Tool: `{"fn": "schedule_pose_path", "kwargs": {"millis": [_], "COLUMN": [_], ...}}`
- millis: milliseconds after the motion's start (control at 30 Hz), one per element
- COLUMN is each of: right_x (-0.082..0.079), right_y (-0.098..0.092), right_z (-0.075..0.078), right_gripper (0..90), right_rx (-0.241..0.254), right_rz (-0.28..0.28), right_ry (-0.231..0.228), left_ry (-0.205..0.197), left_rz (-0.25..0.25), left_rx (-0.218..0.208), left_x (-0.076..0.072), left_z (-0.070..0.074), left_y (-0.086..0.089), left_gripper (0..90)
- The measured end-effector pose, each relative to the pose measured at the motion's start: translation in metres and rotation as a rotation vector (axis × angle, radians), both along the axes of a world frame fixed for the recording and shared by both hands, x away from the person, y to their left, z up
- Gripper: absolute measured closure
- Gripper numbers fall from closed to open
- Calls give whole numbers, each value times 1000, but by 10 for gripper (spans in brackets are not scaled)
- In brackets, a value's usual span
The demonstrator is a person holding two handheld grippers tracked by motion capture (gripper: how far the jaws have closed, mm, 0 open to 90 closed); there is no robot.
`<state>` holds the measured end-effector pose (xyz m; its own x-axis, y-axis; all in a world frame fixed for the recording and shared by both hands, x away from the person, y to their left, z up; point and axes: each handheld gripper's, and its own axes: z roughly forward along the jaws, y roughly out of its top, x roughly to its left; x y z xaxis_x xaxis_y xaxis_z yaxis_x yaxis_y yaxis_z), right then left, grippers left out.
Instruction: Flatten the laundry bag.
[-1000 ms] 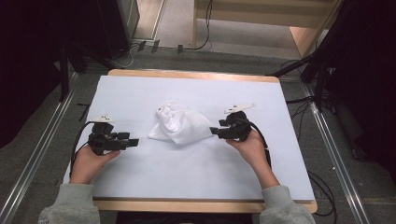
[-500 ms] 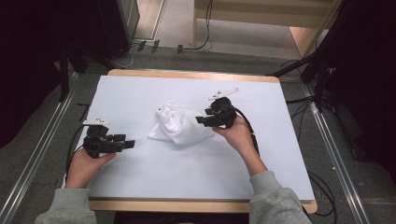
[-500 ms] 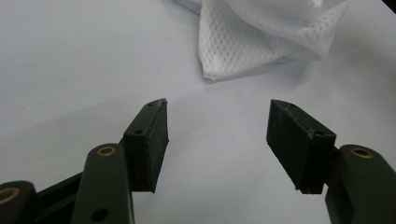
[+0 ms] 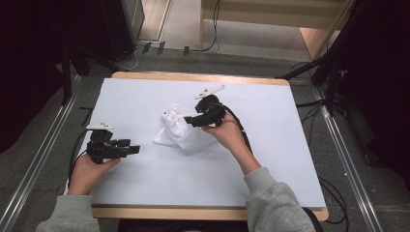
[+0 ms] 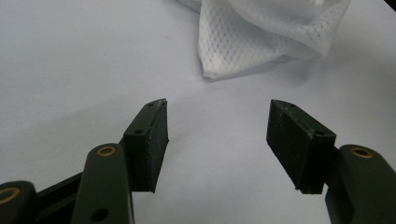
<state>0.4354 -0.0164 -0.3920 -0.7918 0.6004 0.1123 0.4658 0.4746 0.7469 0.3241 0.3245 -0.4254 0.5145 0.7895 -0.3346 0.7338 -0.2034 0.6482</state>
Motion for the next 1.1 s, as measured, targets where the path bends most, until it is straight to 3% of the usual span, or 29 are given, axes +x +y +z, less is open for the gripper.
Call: {"fn": "schedule_pose_path", "kwargs": {"millis": [133, 167, 200, 233, 267, 467, 767, 1100], "right_x": [5, 6, 7, 6, 5, -6, -31, -58], "right_y": [12, 13, 13, 12, 10, -12, -32, -51], "right_z": [-9, -11, -13, -14, -15, -11, -15, -38], "right_gripper": [428, 476, 597, 833, 870, 899, 885, 889], "right_rx": [-28, -36, -51, -53, -46, 8, 6, -10], "right_rz": [11, 12, 23, 45, 51, 48, 52, 47], "right_ry": [9, 7, 6, 25, 26, 16, 11, 68], "left_ry": [2, 2, 3, 4, 4, 0, -4, -10], "left_rz": [-1, 0, 0, 1, 0, -3, -30, -72], "left_rx": [-1, 0, -1, -3, -3, -10, -5, -3], "left_x": [0, 0, 0, 0, 1, 3, 9, 19], "left_z": [0, 0, -1, 0, 0, 0, 2, 3], "left_y": [0, 0, 0, 0, 0, -2, -10, -25], "left_gripper": [396, 396, 396, 396, 396, 398, 399, 399]}}
